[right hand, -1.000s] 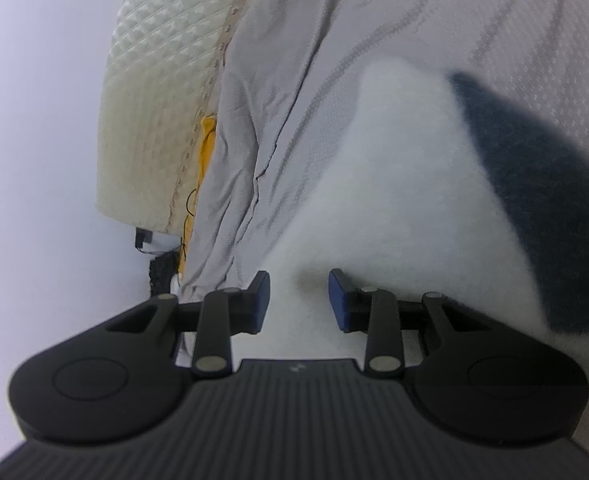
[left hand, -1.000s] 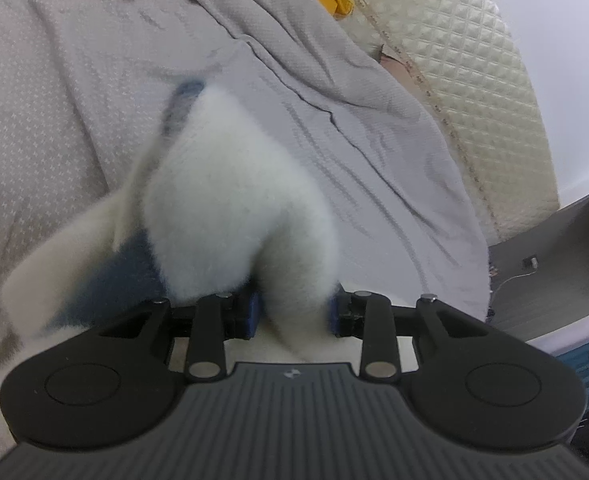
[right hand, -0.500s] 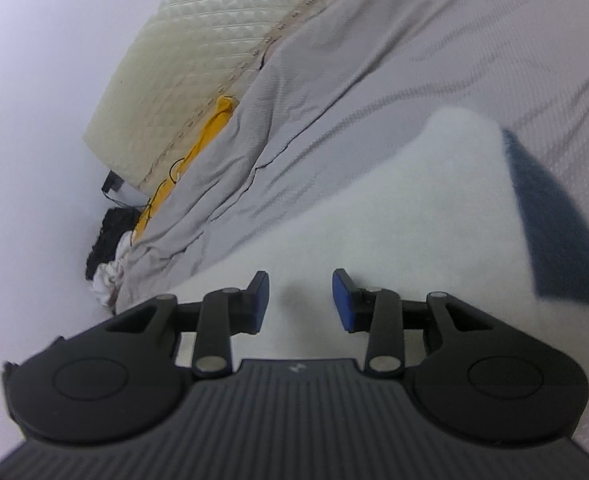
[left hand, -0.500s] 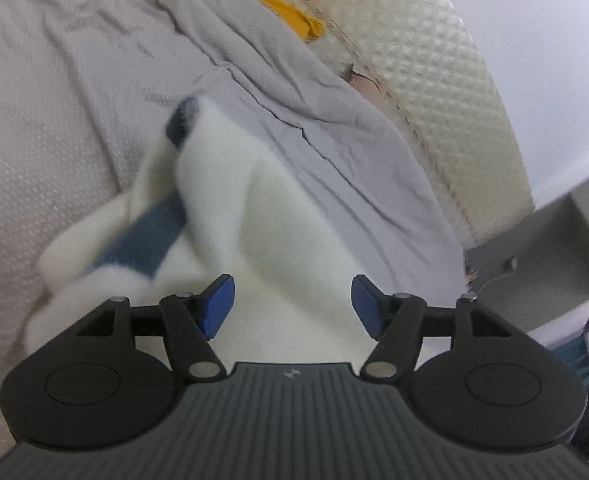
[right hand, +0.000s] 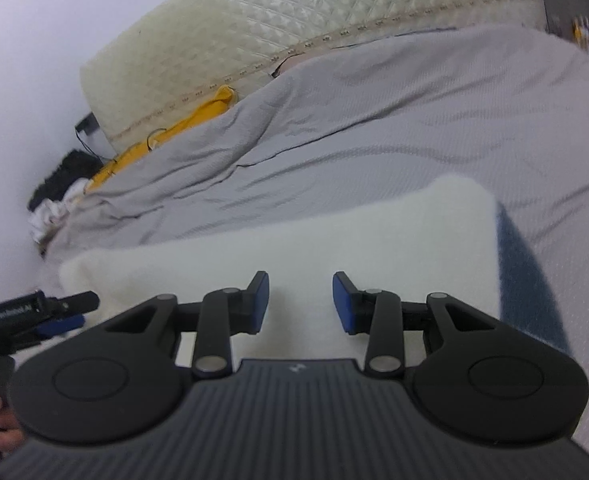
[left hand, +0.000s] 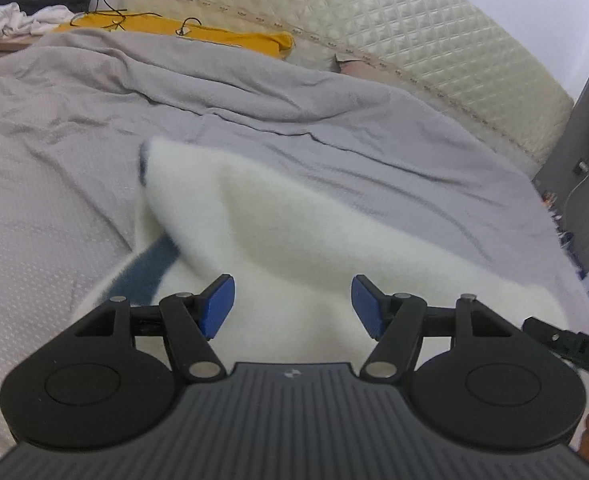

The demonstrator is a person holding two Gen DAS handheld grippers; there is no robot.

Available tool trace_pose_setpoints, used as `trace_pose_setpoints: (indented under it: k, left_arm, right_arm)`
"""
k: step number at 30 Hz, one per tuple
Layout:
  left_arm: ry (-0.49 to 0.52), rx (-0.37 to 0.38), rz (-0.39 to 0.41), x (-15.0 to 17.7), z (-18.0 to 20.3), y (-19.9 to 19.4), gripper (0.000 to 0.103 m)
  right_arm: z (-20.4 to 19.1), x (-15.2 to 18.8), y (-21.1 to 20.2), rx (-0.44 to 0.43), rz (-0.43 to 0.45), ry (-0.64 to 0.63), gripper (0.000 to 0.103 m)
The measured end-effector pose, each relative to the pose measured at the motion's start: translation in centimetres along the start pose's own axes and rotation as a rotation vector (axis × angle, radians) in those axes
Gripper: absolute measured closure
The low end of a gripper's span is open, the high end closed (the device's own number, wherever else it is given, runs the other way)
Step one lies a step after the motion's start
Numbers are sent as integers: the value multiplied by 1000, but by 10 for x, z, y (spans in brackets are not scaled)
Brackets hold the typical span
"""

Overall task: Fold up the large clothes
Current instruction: 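Open both grippers and release the folded sweater onto the bed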

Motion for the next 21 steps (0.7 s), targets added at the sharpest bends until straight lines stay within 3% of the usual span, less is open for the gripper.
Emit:
trace_pose_setpoints:
  k: [8, 12, 21]
  left_arm:
    - [60, -44, 8, -1, 0, 18, 33]
    - [61, -45, -55, 1, -5, 38, 33]
    - [87, -55, -75, 1, -8, 58, 33]
  right_arm:
    - [9, 2, 20, 37, -6, 5, 66]
    - [6, 2, 35, 59, -16, -32, 67]
    - [12, 4, 61, 62, -2, -29, 67]
Point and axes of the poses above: each gripper's, at about its wrist camera, not at the fingertips, and y roughly the way its jaws point, z to its right, x to its underside, the point moved 2 cm from there along y, roughly the way its jaws point
